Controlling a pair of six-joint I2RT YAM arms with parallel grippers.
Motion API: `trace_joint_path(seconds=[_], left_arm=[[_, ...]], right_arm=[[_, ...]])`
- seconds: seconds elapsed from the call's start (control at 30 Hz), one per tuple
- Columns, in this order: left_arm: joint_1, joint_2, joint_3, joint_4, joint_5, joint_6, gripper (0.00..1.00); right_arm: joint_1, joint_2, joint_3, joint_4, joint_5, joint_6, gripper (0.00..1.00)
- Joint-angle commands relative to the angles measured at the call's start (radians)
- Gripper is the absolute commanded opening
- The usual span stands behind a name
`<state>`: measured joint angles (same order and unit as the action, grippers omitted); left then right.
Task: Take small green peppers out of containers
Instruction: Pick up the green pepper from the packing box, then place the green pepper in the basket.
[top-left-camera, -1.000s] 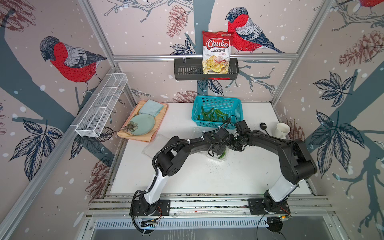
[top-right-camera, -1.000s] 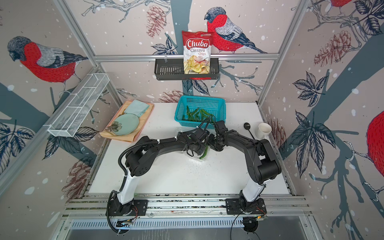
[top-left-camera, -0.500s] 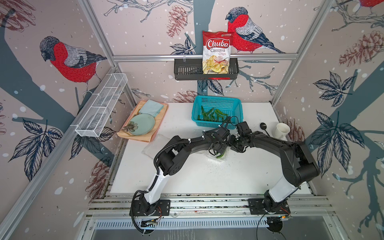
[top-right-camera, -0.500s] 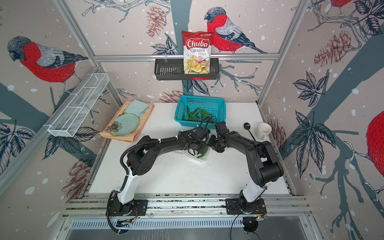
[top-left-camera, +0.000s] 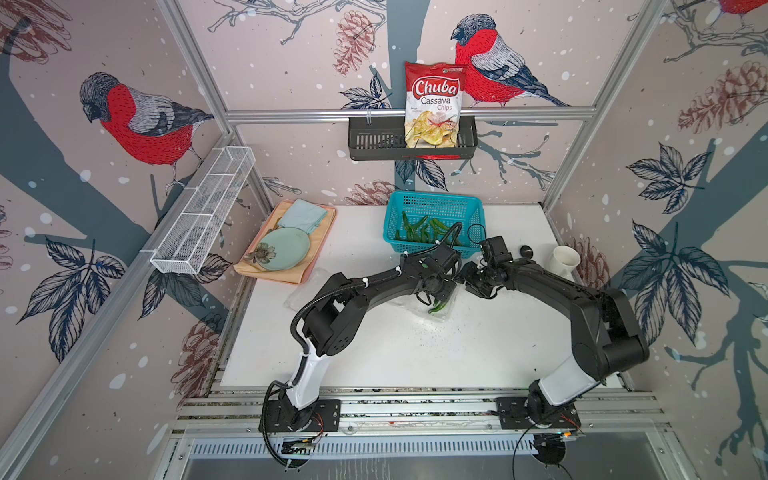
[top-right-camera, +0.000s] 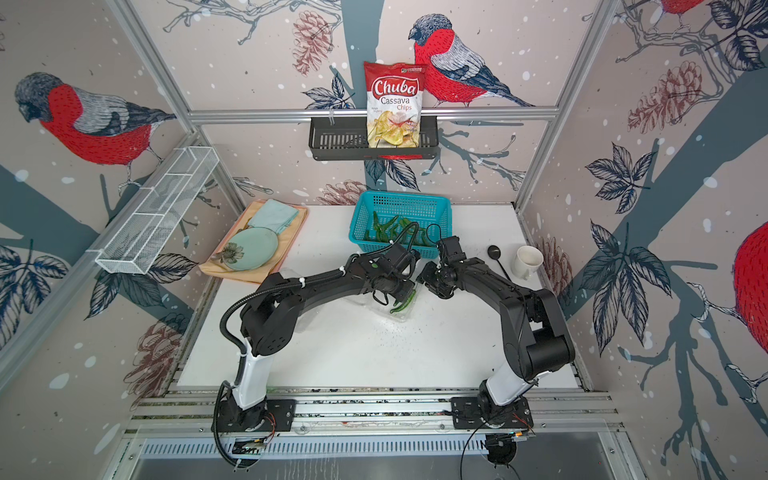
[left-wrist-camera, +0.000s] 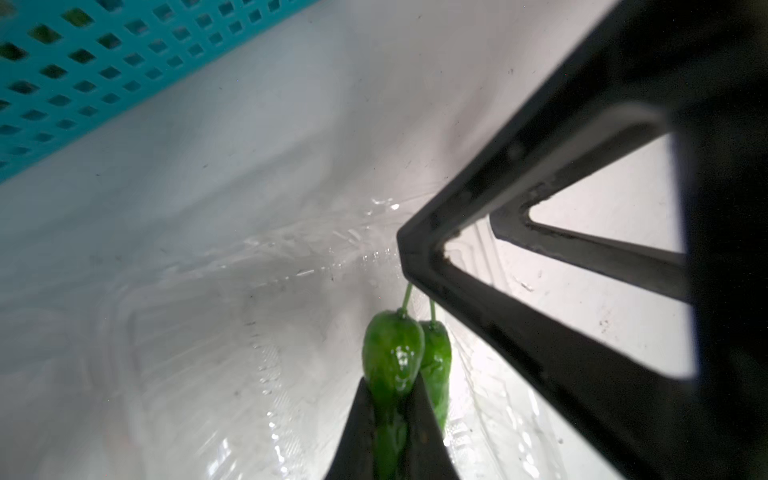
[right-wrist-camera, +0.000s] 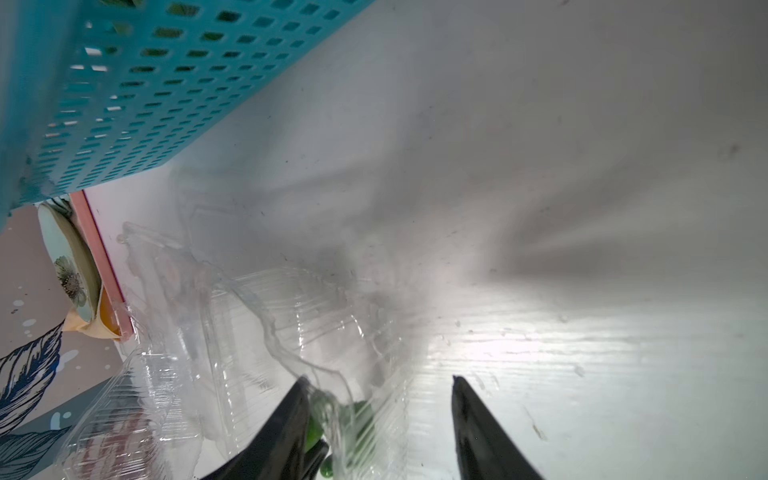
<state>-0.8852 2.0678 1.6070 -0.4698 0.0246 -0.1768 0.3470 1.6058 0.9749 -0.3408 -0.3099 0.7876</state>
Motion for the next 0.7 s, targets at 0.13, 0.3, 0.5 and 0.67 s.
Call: trace_joint_path(seconds=[0.13, 0.3, 0.5, 0.67], left_arm=[[0.034, -0.053, 0.029, -0.101, -0.046, 0.016, 0.08], [0.112, -0.099, 0.004, -0.083, -0.02, -0.015, 0.08], [0.189, -0.084, 0.15, -0.099, 0.015, -0.015, 0.08], [0.238, -0.016, 0.342, -0.113, 0.072, -0.044, 0.09]], right_arm=[[-0.003, -0.033, 0.022, 0.015, -0.025, 0.028, 0.56], [-0.019, -0.049, 0.045, 0.008, -0.026, 0.031, 0.56], [-0.049, -0.087, 0.035, 0.001, -0.026, 0.036, 0.57], [-0.078, -0.119, 0.008, -0.008, -0.026, 0.032, 0.57]])
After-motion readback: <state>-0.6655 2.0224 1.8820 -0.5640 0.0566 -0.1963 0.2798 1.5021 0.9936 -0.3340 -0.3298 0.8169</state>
